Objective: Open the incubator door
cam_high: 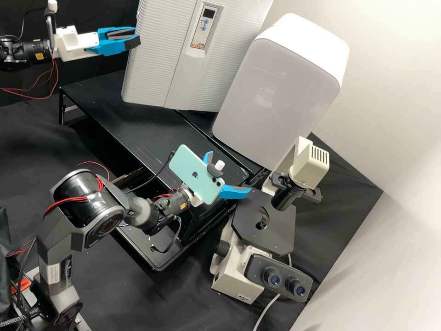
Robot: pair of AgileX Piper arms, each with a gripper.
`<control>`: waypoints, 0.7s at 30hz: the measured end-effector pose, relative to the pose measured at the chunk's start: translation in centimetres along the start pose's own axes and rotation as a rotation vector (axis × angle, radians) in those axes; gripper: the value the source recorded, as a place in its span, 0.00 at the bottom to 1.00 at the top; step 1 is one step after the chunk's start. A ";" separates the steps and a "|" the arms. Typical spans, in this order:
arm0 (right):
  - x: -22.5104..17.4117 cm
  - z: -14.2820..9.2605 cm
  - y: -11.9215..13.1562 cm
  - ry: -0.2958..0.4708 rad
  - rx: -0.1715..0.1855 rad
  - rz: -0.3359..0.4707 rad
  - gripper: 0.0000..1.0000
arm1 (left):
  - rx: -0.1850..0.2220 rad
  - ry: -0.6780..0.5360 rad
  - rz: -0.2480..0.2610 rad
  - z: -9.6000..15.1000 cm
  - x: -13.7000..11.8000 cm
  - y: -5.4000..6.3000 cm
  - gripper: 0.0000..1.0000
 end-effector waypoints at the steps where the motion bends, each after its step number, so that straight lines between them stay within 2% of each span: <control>1: 0.0 0.0 0.0 0.000 0.000 0.000 1.00 | 0.004 -0.006 -0.008 0.3 -0.3 -0.2 0.00; 4: 0.0 0.0 0.0 0.000 0.000 0.000 1.00 | 0.020 -0.007 -0.020 0.8 -1.1 -0.3 0.00; 6: 0.0 0.0 0.0 0.000 0.000 0.000 1.00 | 0.035 0.033 -0.077 0.6 -1.7 -1.0 0.00; 8: 0.0 0.0 0.0 0.000 0.000 0.000 1.00 | 0.043 0.050 -0.105 0.4 -1.9 -1.6 0.00; 11: 0.0 0.0 0.0 0.000 0.000 0.000 1.00 | 0.080 0.060 -0.107 0.2 -2.0 -1.5 0.00; 15: 0.0 0.0 0.0 0.000 0.000 0.000 1.00 | 0.106 0.097 -0.104 -0.2 -2.1 -1.4 0.00; 18: 0.0 0.0 0.0 0.000 0.000 0.000 1.00 | 0.105 0.147 -0.104 -0.8 -2.2 -1.4 0.00; 21: 0.0 0.0 0.0 0.000 0.000 0.000 1.00 | 0.104 0.200 -0.136 -1.3 -2.3 -1.6 0.00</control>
